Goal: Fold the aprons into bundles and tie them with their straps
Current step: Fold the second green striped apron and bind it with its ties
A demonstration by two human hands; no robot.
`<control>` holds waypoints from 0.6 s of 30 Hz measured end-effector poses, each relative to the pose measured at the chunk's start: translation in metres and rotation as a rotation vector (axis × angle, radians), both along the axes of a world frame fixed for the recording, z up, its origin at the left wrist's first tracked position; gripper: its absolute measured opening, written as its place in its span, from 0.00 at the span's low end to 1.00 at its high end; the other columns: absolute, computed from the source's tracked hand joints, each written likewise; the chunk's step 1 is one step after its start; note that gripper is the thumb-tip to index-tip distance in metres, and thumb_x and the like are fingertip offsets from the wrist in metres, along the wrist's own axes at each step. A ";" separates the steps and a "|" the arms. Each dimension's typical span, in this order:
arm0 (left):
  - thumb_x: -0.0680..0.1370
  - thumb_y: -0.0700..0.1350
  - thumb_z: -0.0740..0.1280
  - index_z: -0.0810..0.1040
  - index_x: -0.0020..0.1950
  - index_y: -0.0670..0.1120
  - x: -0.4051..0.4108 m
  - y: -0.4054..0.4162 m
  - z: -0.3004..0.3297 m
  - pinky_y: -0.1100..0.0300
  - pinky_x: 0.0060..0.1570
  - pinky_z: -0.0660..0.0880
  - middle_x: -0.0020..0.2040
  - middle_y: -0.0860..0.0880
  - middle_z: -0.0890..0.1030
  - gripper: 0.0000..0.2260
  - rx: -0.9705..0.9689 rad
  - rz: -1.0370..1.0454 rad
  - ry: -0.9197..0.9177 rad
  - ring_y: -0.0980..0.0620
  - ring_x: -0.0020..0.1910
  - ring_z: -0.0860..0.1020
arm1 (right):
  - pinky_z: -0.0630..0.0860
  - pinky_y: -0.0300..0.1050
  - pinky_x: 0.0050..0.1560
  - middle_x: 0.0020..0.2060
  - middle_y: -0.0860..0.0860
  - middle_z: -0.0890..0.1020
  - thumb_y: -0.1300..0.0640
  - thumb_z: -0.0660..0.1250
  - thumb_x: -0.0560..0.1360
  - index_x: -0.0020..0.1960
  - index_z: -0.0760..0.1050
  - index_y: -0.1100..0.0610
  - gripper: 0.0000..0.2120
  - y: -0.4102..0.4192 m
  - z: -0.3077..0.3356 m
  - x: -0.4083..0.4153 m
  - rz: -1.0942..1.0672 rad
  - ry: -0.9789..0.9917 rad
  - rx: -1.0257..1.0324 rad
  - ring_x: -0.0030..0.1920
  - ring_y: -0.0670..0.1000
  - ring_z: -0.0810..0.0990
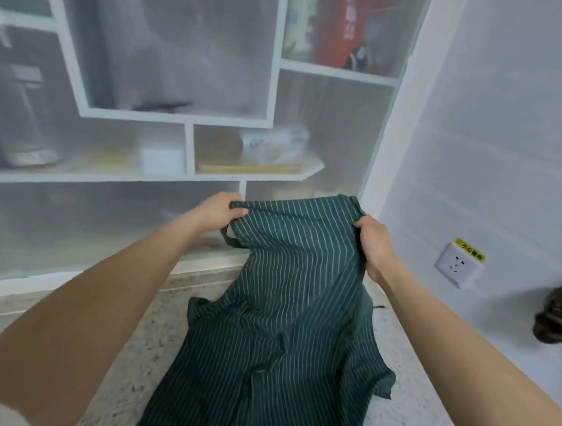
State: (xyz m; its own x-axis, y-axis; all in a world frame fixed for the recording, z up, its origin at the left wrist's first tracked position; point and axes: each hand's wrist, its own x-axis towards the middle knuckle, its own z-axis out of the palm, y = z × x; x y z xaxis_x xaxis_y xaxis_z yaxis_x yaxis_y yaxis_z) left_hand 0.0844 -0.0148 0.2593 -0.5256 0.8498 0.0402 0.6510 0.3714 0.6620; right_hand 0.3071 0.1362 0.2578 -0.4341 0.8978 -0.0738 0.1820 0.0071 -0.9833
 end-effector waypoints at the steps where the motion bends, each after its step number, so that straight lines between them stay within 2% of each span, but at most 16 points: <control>1: 0.81 0.44 0.60 0.70 0.44 0.44 0.009 -0.008 0.008 0.57 0.40 0.65 0.41 0.47 0.74 0.07 0.058 0.015 0.009 0.48 0.43 0.72 | 0.76 0.52 0.54 0.50 0.61 0.81 0.64 0.52 0.75 0.57 0.74 0.67 0.17 -0.008 0.004 0.011 0.016 -0.006 0.072 0.50 0.60 0.79; 2: 0.82 0.44 0.58 0.68 0.45 0.45 0.021 -0.017 0.017 0.57 0.39 0.64 0.40 0.48 0.73 0.06 0.118 0.032 0.001 0.48 0.42 0.71 | 0.76 0.49 0.54 0.51 0.60 0.81 0.65 0.51 0.76 0.57 0.75 0.65 0.17 -0.015 0.008 0.022 0.040 -0.003 0.137 0.50 0.58 0.79; 4: 0.82 0.44 0.57 0.67 0.43 0.47 0.045 -0.035 0.033 0.57 0.38 0.64 0.39 0.46 0.72 0.08 0.240 0.056 -0.042 0.49 0.40 0.70 | 0.77 0.35 0.44 0.45 0.50 0.81 0.67 0.50 0.79 0.56 0.75 0.55 0.18 -0.040 0.018 0.046 0.082 0.027 0.229 0.44 0.49 0.79; 5: 0.82 0.44 0.57 0.67 0.43 0.48 0.058 -0.044 0.042 0.57 0.37 0.64 0.39 0.46 0.73 0.08 0.288 0.061 -0.038 0.49 0.38 0.70 | 0.75 0.30 0.40 0.44 0.46 0.79 0.67 0.51 0.79 0.57 0.74 0.53 0.17 -0.051 0.022 0.057 0.084 0.047 0.292 0.44 0.46 0.78; 6: 0.82 0.45 0.57 0.68 0.43 0.48 0.071 -0.055 0.052 0.58 0.36 0.65 0.38 0.47 0.73 0.08 0.319 0.058 -0.016 0.50 0.37 0.70 | 0.73 0.31 0.40 0.44 0.46 0.79 0.67 0.52 0.79 0.58 0.74 0.53 0.17 -0.062 0.027 0.066 0.069 0.052 0.357 0.45 0.47 0.78; 9: 0.81 0.47 0.59 0.71 0.46 0.45 0.110 -0.089 0.079 0.61 0.37 0.65 0.39 0.50 0.74 0.07 0.371 0.037 0.073 0.51 0.39 0.72 | 0.74 0.44 0.48 0.45 0.53 0.80 0.68 0.55 0.78 0.55 0.76 0.58 0.14 -0.090 0.041 0.087 -0.054 0.052 0.487 0.51 0.56 0.78; 12: 0.81 0.49 0.58 0.73 0.48 0.45 0.136 -0.116 0.101 0.57 0.43 0.67 0.44 0.48 0.77 0.10 0.438 0.041 0.171 0.47 0.48 0.75 | 0.69 0.43 0.46 0.45 0.56 0.79 0.67 0.55 0.77 0.54 0.77 0.62 0.13 -0.114 0.056 0.101 -0.124 -0.027 0.575 0.52 0.59 0.77; 14: 0.82 0.51 0.56 0.76 0.56 0.44 0.146 -0.132 0.113 0.56 0.52 0.68 0.54 0.46 0.79 0.14 0.470 0.085 0.221 0.46 0.56 0.75 | 0.67 0.45 0.50 0.54 0.59 0.77 0.63 0.55 0.79 0.58 0.75 0.63 0.13 -0.131 0.065 0.106 -0.165 -0.169 0.632 0.57 0.59 0.73; 15: 0.82 0.51 0.55 0.77 0.56 0.44 0.148 -0.137 0.118 0.55 0.53 0.68 0.55 0.45 0.80 0.15 0.466 0.095 0.230 0.45 0.56 0.76 | 0.66 0.47 0.54 0.58 0.60 0.73 0.59 0.54 0.80 0.60 0.74 0.62 0.14 -0.138 0.069 0.107 -0.219 -0.259 0.649 0.61 0.59 0.68; 18: 0.83 0.49 0.54 0.73 0.42 0.44 0.162 -0.149 0.130 0.58 0.42 0.63 0.42 0.42 0.77 0.15 0.404 0.102 0.162 0.47 0.44 0.74 | 0.64 0.53 0.63 0.64 0.63 0.64 0.52 0.52 0.82 0.66 0.67 0.64 0.19 -0.168 0.081 0.110 -0.357 -0.428 0.605 0.66 0.62 0.61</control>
State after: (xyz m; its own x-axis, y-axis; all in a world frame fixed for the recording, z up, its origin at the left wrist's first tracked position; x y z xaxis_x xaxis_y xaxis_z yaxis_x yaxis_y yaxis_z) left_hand 0.2464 -0.1641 0.3892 -0.5650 0.6932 0.4475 0.7322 0.1712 0.6593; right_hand 0.4171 -0.0314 0.3392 -0.1587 0.9141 0.3731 0.6320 0.3843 -0.6730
